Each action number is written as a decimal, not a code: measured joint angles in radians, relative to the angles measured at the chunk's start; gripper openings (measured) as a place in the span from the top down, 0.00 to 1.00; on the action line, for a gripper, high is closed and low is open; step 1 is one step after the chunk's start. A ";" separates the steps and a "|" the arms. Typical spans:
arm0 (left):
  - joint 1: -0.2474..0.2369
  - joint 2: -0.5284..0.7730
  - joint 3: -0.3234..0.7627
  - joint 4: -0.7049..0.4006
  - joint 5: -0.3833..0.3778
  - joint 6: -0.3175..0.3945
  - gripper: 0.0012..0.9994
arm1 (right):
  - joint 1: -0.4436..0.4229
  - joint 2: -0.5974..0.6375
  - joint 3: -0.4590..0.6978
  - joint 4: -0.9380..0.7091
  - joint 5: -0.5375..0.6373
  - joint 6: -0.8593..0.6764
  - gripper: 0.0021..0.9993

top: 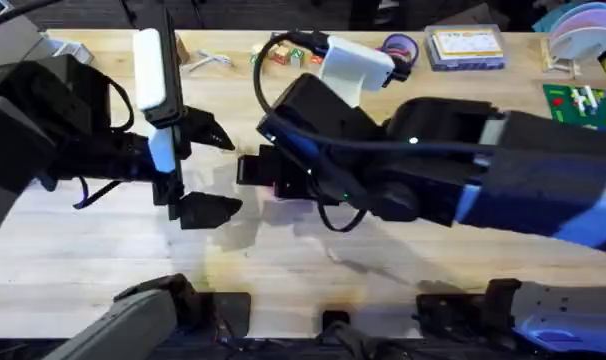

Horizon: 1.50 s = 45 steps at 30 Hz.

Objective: Unzip the bag, pick up the pens from the table one at a time and place them inside, then zip the bag closed.

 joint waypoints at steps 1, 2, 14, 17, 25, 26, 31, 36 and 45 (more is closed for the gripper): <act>0.000 0.000 0.000 0.000 0.000 0.000 0.01 | 0.000 0.006 0.000 0.006 0.001 0.001 0.00; 0.000 0.000 0.000 0.000 0.000 0.000 0.01 | 0.000 0.013 0.000 0.015 0.003 0.003 0.00; 0.000 0.000 0.000 0.000 0.000 0.000 0.01 | 0.000 0.128 0.000 0.138 0.036 0.015 0.00; 0.000 0.000 0.000 0.000 0.000 0.000 0.01 | 0.000 0.141 0.000 0.145 0.059 0.015 0.03; 0.000 0.000 0.000 0.000 0.000 0.000 0.01 | 0.000 0.146 0.000 0.148 0.122 0.021 0.25; 0.000 0.000 0.000 0.000 0.000 0.000 0.01 | 0.000 0.148 -0.001 0.148 0.127 0.021 0.30; 0.000 0.000 0.000 0.000 0.000 0.000 0.01 | 0.000 0.157 -0.002 0.151 0.145 0.021 0.55; 0.000 0.000 0.000 0.000 0.000 0.000 0.01 | 0.000 0.160 -0.002 0.157 0.152 0.021 0.73; 0.000 0.000 0.000 0.000 0.000 0.000 0.01 | 0.000 0.160 -0.002 0.160 0.152 0.021 0.97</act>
